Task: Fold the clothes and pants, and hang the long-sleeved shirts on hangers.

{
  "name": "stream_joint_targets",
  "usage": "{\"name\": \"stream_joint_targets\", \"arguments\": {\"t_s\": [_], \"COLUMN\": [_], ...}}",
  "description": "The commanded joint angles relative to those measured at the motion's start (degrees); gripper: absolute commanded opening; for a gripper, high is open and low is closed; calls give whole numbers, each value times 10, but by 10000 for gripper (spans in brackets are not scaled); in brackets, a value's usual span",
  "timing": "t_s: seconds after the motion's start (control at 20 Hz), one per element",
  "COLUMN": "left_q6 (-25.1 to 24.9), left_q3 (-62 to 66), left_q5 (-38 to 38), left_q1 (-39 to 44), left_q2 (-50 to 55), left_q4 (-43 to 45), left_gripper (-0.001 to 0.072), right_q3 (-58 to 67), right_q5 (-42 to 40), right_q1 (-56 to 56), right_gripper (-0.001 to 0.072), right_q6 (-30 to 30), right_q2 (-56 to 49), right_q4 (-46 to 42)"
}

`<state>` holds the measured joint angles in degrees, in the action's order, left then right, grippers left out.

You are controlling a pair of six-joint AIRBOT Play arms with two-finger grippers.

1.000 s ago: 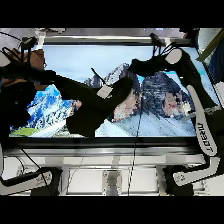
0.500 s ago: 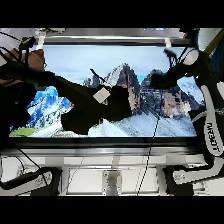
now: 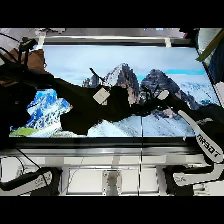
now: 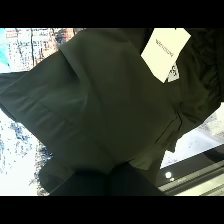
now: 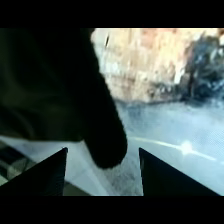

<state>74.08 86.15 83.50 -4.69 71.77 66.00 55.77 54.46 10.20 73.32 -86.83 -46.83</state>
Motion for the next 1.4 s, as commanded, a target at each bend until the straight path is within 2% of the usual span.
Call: {"name": "stream_joint_targets", "arguments": {"t_s": [0.0,0.25,0.55,0.65,0.7,0.75,0.8,1.05,1.25,1.35], "left_q6": [-2,-10,-9,-9,-9,-9,-10,-9,-9,-9], "left_q3": [0,0,0,0,0,0,0,0,1,1], "left_q5": [1,1,1,1,1,1,1,-3,-14,-54], "left_q1": [0,0,0,0,0,0,0,-11,-78,-139], "left_q2": [0,0,0,0,0,0,0,-56,-205,-289], "left_q4": [0,0,0,0,0,0,0,0,0,0], "left_gripper": [7,7,7,7,7,7,7,7,8,7], "right_q3": [-30,-30,-29,-28,-21,-5,11,149,291,356], "right_q5": [-66,-111,-88,-87,-82,-65,-51,95,238,257], "right_q1": [1,3,14,17,16,16,16,16,16,16], "right_gripper": [509,508,505,421,299,52,26,26,26,25], "right_q6": [-21,-21,-50,-55,-55,-56,-56,-49,50,124], "right_q2": [-1,-9,-32,-32,-31,-30,-24,79,226,302], "right_q4": [35,37,82,95,97,95,91,38,0,0]}}
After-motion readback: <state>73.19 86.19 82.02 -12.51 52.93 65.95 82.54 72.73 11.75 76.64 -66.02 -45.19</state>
